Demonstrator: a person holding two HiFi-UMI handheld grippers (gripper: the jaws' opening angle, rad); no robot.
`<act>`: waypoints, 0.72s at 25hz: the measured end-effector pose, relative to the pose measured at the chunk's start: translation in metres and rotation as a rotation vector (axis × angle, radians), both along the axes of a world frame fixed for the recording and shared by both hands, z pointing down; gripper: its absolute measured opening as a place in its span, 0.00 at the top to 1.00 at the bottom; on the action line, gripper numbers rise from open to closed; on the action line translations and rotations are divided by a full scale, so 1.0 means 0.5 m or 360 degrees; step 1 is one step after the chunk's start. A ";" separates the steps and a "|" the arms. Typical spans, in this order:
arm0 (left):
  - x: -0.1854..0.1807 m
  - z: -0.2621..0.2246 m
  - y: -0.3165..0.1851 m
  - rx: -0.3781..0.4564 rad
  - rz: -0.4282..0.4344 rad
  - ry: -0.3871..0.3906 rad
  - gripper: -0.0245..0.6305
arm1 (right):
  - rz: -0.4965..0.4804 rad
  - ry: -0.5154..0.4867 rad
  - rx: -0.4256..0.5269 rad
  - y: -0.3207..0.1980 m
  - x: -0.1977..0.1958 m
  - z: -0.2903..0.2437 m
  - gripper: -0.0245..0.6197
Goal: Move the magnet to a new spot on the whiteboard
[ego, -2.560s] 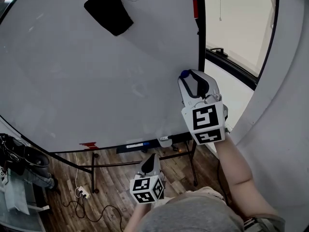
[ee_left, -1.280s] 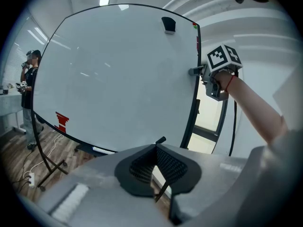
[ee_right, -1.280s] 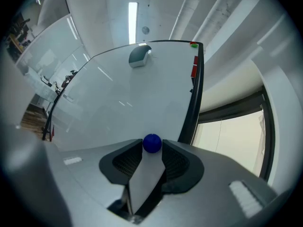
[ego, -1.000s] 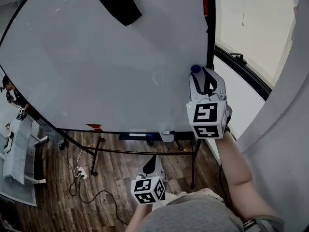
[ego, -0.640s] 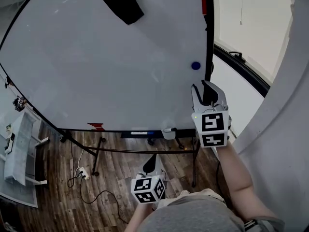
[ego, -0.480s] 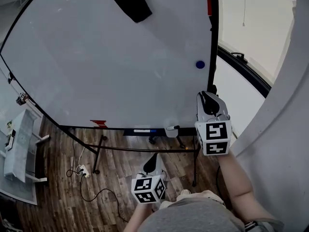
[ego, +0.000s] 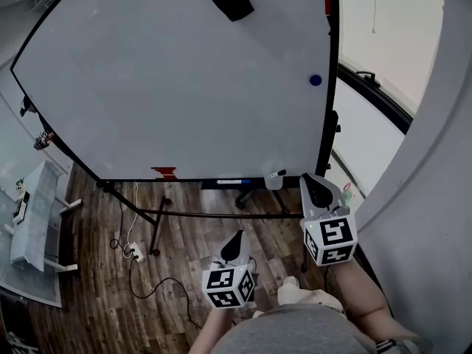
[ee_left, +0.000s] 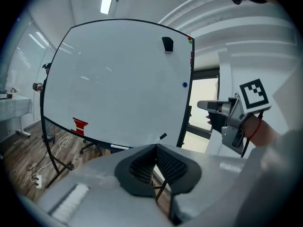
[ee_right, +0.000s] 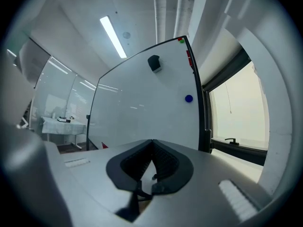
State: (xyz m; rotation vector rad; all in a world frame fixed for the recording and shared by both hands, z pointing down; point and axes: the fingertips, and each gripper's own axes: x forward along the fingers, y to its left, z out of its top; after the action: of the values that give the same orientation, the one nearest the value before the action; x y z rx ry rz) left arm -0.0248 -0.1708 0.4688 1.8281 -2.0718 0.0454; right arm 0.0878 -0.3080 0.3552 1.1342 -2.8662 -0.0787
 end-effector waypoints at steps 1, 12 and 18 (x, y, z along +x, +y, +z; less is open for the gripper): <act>0.000 0.000 0.017 -0.0002 0.0003 -0.0001 0.96 | -0.0012 0.0006 -0.0013 0.023 0.000 0.010 0.96; 0.026 0.015 0.198 -0.0037 0.0001 0.0017 0.96 | -0.0050 -0.0004 -0.0136 0.243 0.052 0.084 0.96; 0.058 0.025 0.273 -0.0049 0.0001 0.0031 0.96 | -0.0055 -0.0009 -0.0189 0.328 0.095 0.117 0.96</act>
State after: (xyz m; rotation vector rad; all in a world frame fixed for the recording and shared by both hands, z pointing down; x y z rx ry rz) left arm 0.0040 -0.0342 0.4811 1.8041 -2.0460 0.0596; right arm 0.1350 -0.1439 0.4139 1.0647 -2.8524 0.0922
